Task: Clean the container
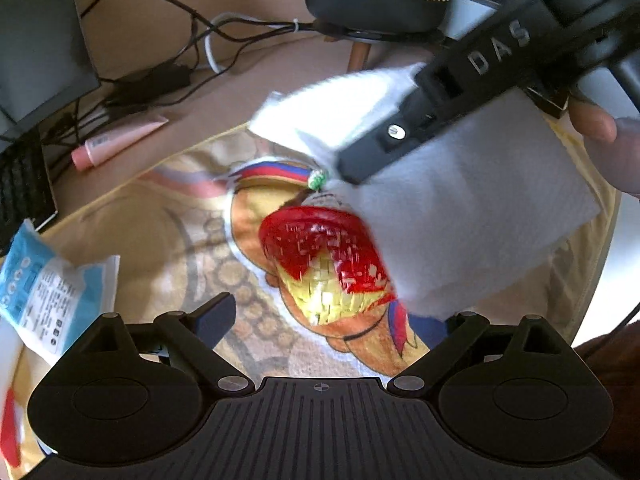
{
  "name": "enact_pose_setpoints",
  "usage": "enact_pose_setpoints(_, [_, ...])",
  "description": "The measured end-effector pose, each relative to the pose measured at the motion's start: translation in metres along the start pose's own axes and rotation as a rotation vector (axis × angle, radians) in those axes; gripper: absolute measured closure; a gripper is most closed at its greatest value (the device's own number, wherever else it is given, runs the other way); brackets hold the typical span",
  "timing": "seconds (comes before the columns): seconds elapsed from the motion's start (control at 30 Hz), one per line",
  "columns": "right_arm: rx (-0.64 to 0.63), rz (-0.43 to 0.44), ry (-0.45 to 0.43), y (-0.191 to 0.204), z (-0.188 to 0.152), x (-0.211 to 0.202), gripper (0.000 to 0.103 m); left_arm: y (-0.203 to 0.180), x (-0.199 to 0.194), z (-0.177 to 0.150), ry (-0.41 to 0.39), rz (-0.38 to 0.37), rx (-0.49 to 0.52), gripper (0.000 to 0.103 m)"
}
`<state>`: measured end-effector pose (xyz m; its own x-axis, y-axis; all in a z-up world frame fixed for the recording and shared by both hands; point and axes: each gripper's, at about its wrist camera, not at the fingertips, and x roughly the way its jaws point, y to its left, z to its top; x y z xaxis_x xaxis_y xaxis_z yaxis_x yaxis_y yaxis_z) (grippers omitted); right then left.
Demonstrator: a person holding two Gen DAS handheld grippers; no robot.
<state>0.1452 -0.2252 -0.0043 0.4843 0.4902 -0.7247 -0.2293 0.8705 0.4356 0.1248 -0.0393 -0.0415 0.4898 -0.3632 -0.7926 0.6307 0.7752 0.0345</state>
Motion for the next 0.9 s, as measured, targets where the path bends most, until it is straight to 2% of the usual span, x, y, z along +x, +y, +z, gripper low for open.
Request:
enact_pose_setpoints(0.17, [0.035, -0.103, 0.007, -0.022, -0.013, -0.007, 0.089, 0.009, 0.005, 0.004, 0.002, 0.011, -0.039, 0.006])
enact_pose_setpoints(0.33, [0.056, -0.167, 0.024, -0.041, -0.027, -0.009, 0.089, 0.022, 0.004, 0.010, 0.001, 0.066, -0.082, 0.006])
enact_pose_setpoints(0.4, [0.060, -0.191, 0.028, -0.047, -0.030, -0.008, 0.089, 0.027, -0.003, 0.017, -0.022, 0.079, -0.085, 0.006])
enact_pose_setpoints(0.5, [0.102, -0.200, 0.018, -0.058, -0.032, -0.010, 0.089, 0.022, -0.023, 0.037, -0.109, 0.021, 0.025, 0.006])
enact_pose_setpoints(0.6, [0.136, -0.193, 0.001, -0.066, -0.033, -0.011, 0.089, -0.003, -0.023, 0.059, -0.123, -0.006, 0.270, 0.005])
enact_pose_setpoints(0.67, [0.156, -0.168, -0.020, -0.070, -0.035, -0.016, 0.089, -0.022, -0.008, 0.069, -0.084, -0.012, 0.436, 0.005])
enact_pose_setpoints(0.73, [0.180, -0.137, -0.056, -0.075, -0.037, -0.023, 0.089, -0.035, 0.013, 0.076, -0.001, -0.071, 0.549, 0.005])
enact_pose_setpoints(0.8, [0.202, -0.109, -0.098, -0.079, -0.038, -0.031, 0.089, -0.041, 0.038, 0.084, 0.112, -0.138, 0.599, 0.005])
enact_pose_setpoints(0.87, [0.223, -0.093, -0.138, -0.084, -0.041, -0.039, 0.089, -0.045, 0.066, 0.091, 0.242, -0.160, 0.602, 0.005])
enact_pose_setpoints(0.9, [0.234, -0.088, -0.153, -0.086, -0.043, -0.042, 0.089, -0.045, 0.077, 0.094, 0.291, -0.167, 0.594, 0.000])
